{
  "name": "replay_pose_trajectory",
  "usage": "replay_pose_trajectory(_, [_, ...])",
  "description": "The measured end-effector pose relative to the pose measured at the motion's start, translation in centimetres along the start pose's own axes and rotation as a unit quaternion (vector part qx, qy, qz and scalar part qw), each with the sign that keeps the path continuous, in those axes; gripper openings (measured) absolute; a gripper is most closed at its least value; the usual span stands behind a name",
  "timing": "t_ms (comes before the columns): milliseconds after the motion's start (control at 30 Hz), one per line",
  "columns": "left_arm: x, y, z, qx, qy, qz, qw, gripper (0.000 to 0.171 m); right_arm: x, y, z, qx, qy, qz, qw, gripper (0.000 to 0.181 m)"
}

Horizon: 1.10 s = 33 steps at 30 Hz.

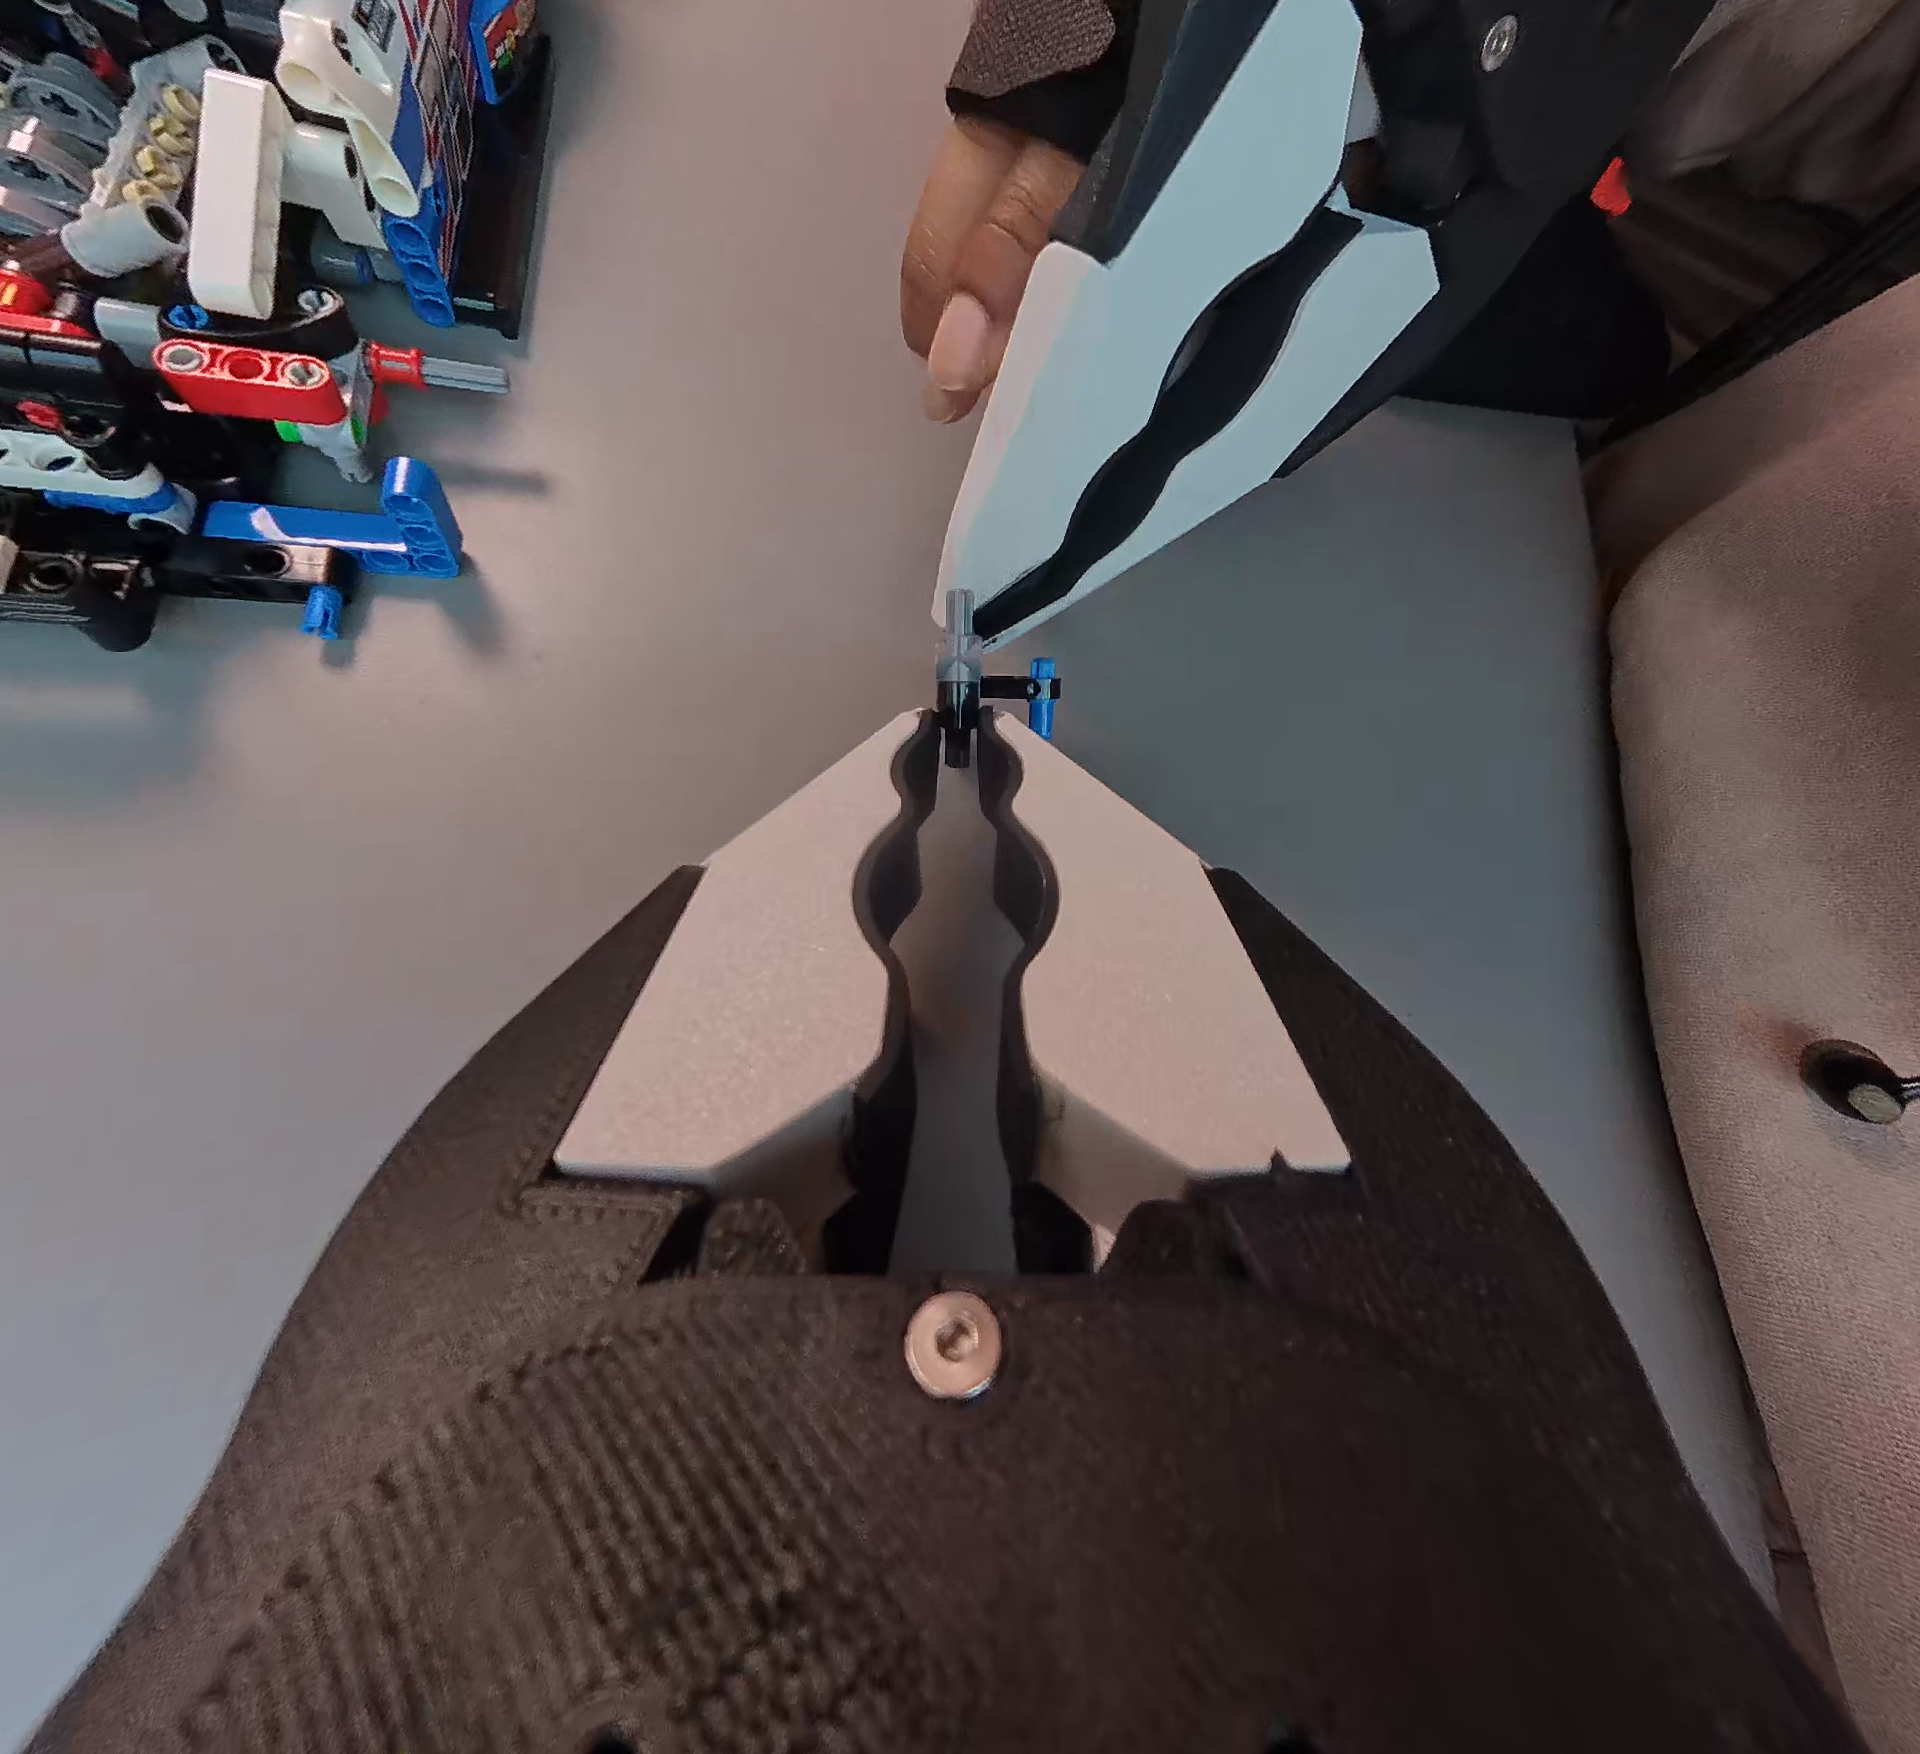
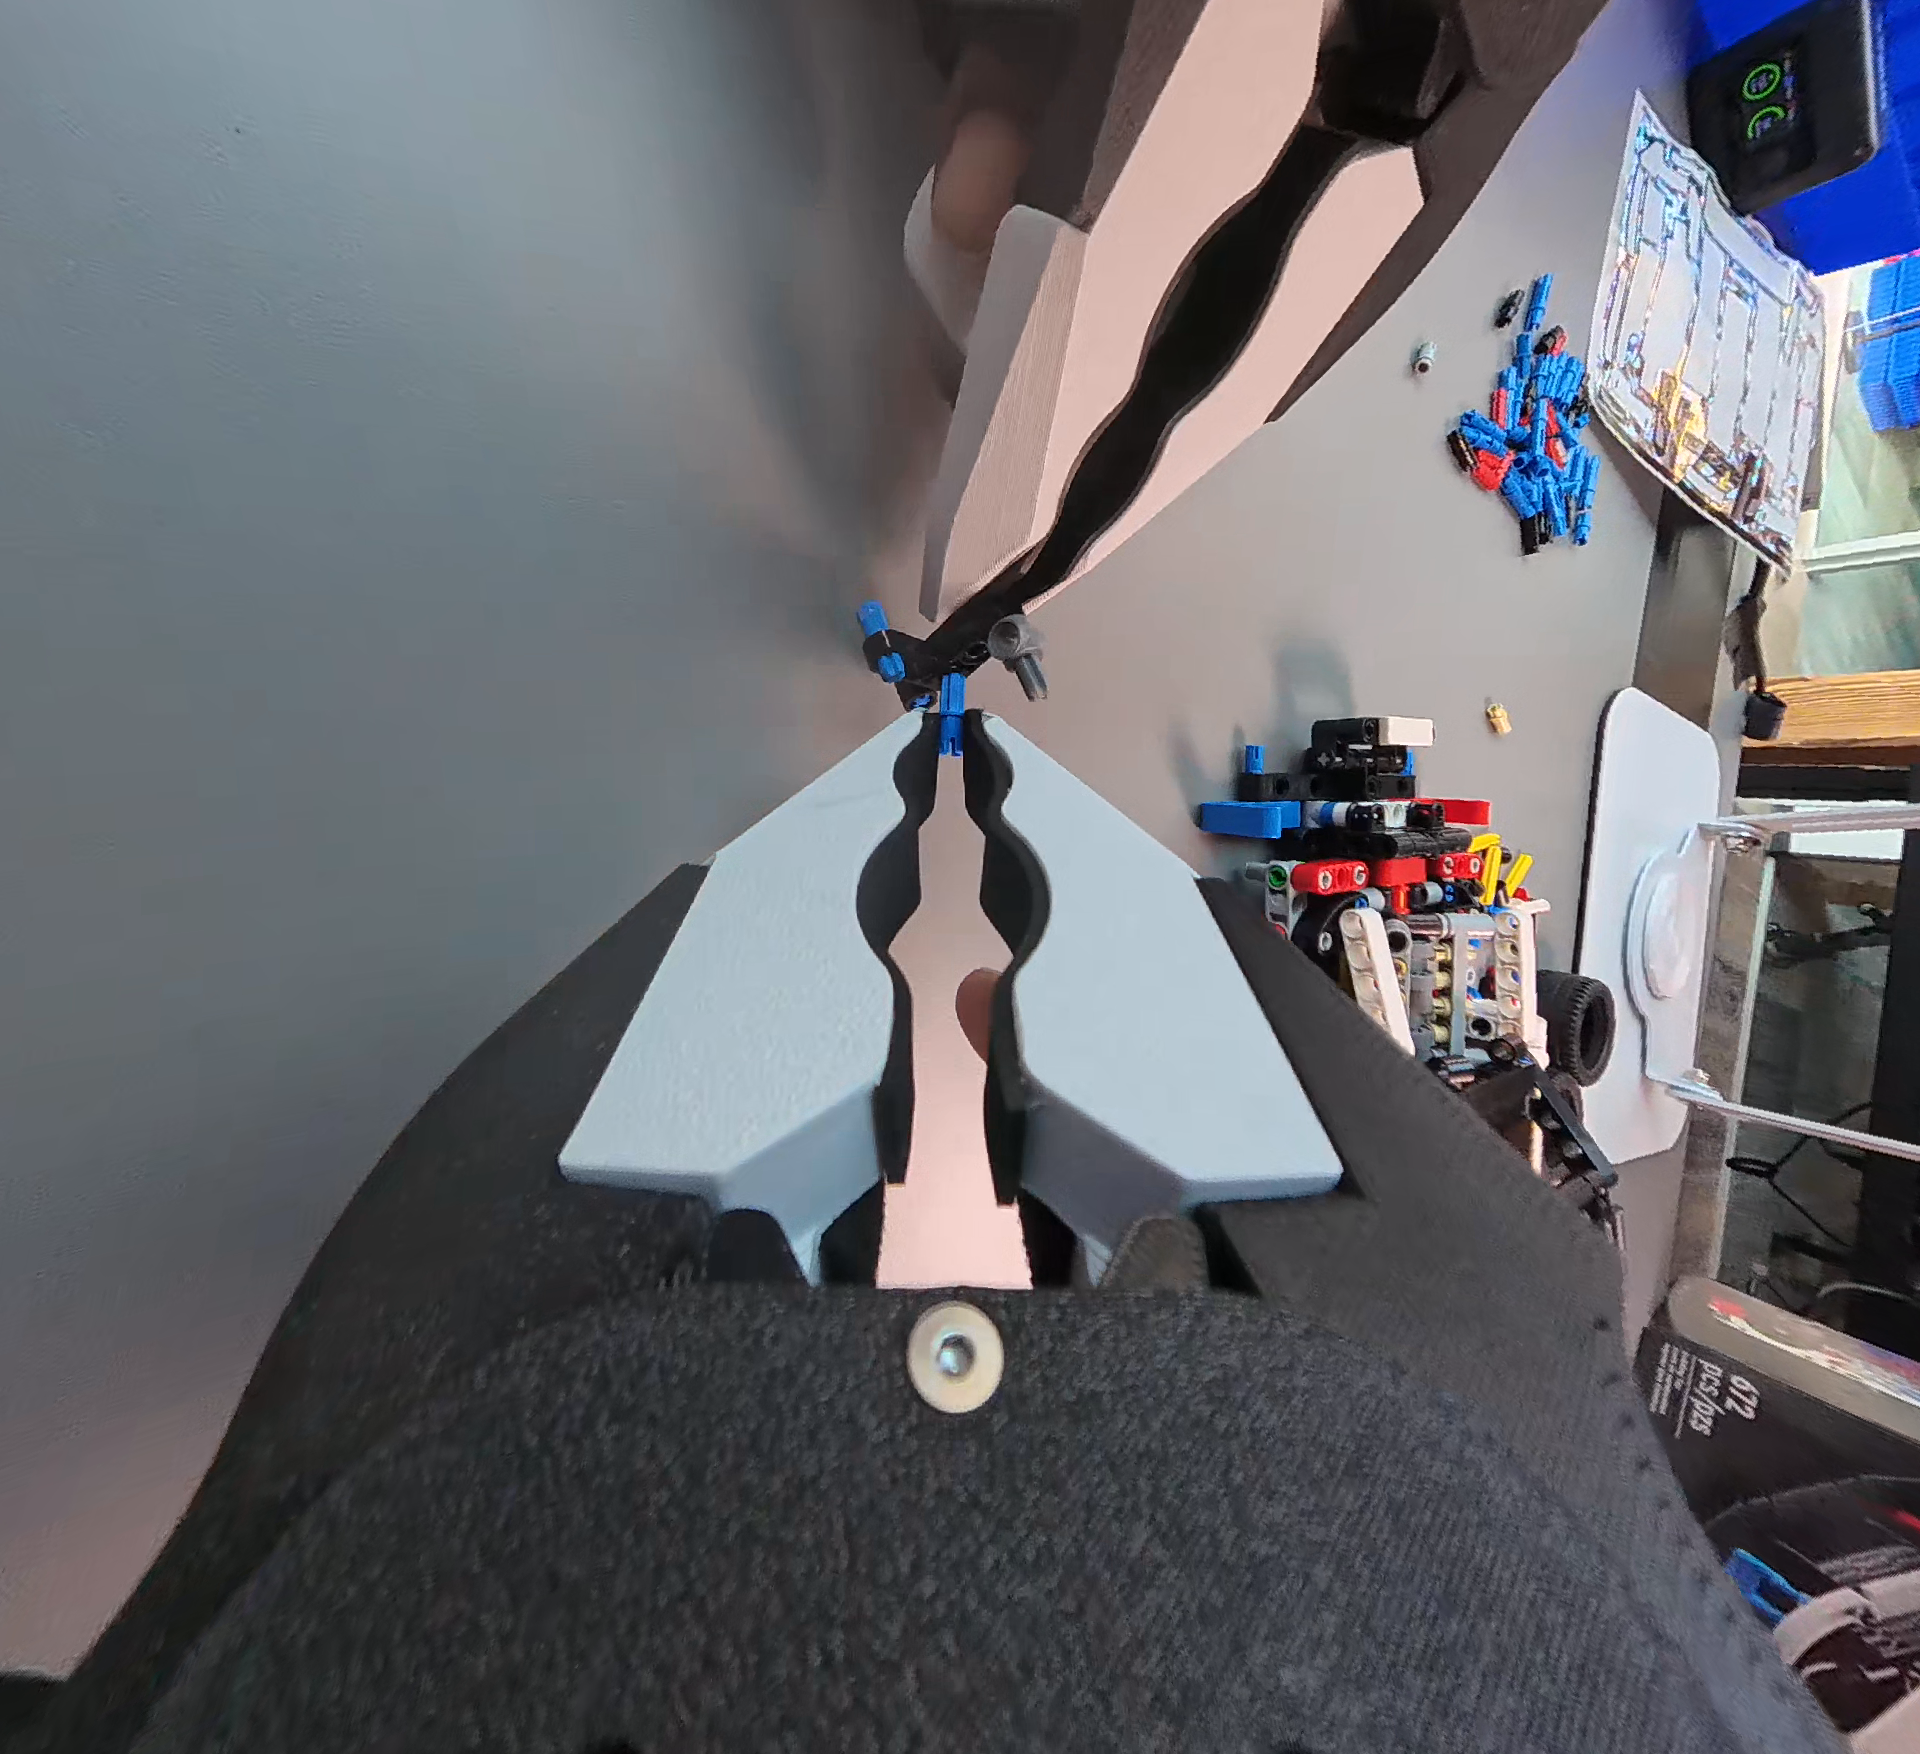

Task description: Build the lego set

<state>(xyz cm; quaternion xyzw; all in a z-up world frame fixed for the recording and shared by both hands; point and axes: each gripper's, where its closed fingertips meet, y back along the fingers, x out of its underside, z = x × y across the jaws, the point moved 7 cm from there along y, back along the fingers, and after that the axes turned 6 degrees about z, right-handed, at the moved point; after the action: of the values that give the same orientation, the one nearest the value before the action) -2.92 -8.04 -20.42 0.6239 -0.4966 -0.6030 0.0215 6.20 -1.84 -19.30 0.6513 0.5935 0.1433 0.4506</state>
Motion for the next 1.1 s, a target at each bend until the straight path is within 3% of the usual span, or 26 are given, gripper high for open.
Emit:
replay_pose_trajectory(233, [0.0, -0.2, -0.2, -0.003, -0.021, -0.007, 1.0, 0.004, 0.1, -0.1, 0.7, 0.007, 0.012, -0.003, 1.0, 0.003])
replay_pose_trajectory(433, [0.0, -0.3, -0.7, -0.033, -0.072, -0.003, 0.997, 0.004, 0.4, -0.3, 1.0, -0.018, -0.091, -0.025, 0.995, 0.002])
replay_pose_trajectory(567, [-0.2, 0.4, -0.8, -0.031, -0.098, -0.039, 0.994, 0.004, 0.8, 0.3, 0.4, -0.051, -0.187, -0.063, 0.979, 0.002])
replay_pose_trajectory(767, [-0.6, 1.7, -1.5, -0.003, -0.143, -0.105, 0.984, 0.004, 1.0, 2.2, -0.9, -0.111, -0.314, -0.158, 0.929, 0.002])
replay_pose_trajectory(1100, [-0.8, 1.2, -1.3, 0.026, -0.128, -0.09, 0.987, 0.004, 1.3, 1.6, -0.9, -0.184, -0.349, -0.143, 0.908, 0.002])
